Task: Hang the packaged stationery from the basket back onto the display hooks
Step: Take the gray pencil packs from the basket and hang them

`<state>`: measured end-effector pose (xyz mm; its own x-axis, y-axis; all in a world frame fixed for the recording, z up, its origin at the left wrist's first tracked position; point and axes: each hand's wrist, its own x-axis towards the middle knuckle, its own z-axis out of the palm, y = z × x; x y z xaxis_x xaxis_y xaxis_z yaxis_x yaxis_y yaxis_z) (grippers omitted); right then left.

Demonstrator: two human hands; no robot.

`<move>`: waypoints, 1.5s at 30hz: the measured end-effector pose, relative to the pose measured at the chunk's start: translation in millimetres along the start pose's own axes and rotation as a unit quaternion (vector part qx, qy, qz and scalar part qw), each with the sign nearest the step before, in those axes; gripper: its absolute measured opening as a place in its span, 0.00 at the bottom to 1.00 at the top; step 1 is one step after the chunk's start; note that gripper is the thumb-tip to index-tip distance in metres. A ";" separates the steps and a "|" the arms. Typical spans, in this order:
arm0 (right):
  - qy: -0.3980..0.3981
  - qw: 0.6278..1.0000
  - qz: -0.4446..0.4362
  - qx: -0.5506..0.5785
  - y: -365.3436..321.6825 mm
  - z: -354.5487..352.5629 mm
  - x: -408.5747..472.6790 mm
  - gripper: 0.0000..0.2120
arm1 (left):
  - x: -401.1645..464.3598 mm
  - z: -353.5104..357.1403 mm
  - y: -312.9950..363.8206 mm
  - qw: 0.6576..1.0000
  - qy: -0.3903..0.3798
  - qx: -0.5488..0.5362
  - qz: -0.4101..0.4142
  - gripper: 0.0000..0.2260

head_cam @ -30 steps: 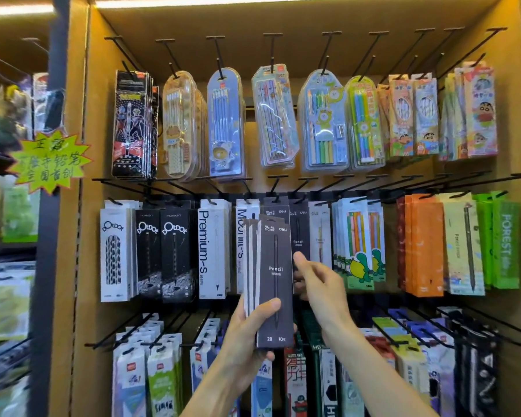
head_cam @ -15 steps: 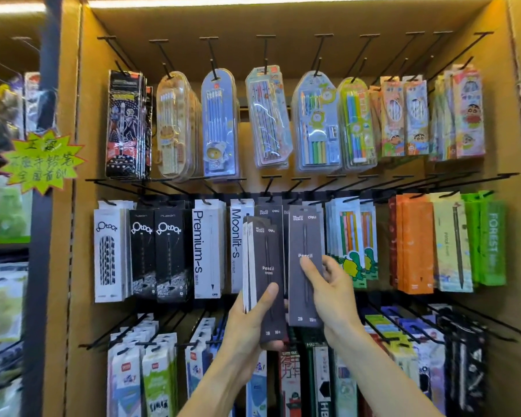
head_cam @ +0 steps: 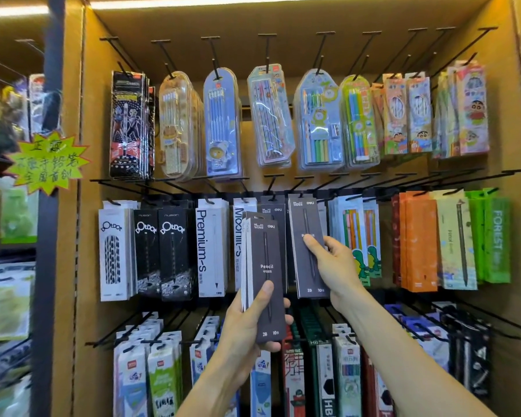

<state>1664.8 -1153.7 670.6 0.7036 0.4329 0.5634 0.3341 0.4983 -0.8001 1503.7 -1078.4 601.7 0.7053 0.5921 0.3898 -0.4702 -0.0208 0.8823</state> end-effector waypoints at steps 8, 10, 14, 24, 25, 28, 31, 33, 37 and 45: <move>0.027 0.990 0.123 -0.062 29.0 8.9 48.7 0.16 | -1.7 1.4 2.7 1.000 -0.015 0.011 -0.006 0.29; 0.045 0.982 0.127 -0.131 35.0 6.3 47.1 0.20 | -1.3 1.2 1.3 1.000 -0.019 0.018 -0.008 0.28; 0.089 0.980 0.068 -0.163 25.3 4.1 -0.7 0.23 | -0.1 4.2 -1.6 1.000 -0.016 0.019 -0.019 0.28; -0.026 0.999 0.038 -0.014 8.0 4.0 -69.0 0.11 | 0.5 22.9 -6.1 0.999 -0.009 0.045 -0.014 0.25; -0.021 0.999 0.036 -0.006 7.6 3.0 -68.9 0.11 | 0.4 22.6 -5.4 0.999 -0.002 0.044 -0.014 0.25; 0.002 0.999 0.022 0.038 3.7 -1.2 -63.4 0.11 | 0.7 19.2 -4.1 0.999 0.019 0.040 -0.009 0.20; 0.022 0.999 0.005 0.048 -4.2 -5.5 -50.0 0.11 | -2.4 13.9 -2.1 0.999 0.027 0.040 0.005 0.17; 0.031 0.999 -0.003 0.039 -10.1 -6.7 -37.8 0.10 | -4.2 11.9 0.0 0.999 0.026 0.044 0.016 0.16; 0.039 0.999 -0.014 0.013 -19.5 -2.7 -17.9 0.10 | -5.8 10.7 3.3 0.998 0.028 0.051 0.032 0.16; 0.092 0.995 -0.014 -0.036 -22.4 8.0 -8.5 0.09 | -5.1 6.4 4.9 0.999 0.016 0.013 0.036 0.14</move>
<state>1646.4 -1162.5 685.4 0.7947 0.2714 0.5429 0.3936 0.4504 -0.8013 1501.2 -1086.6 605.7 0.6530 0.6138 0.4437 -0.5044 -0.0845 0.8593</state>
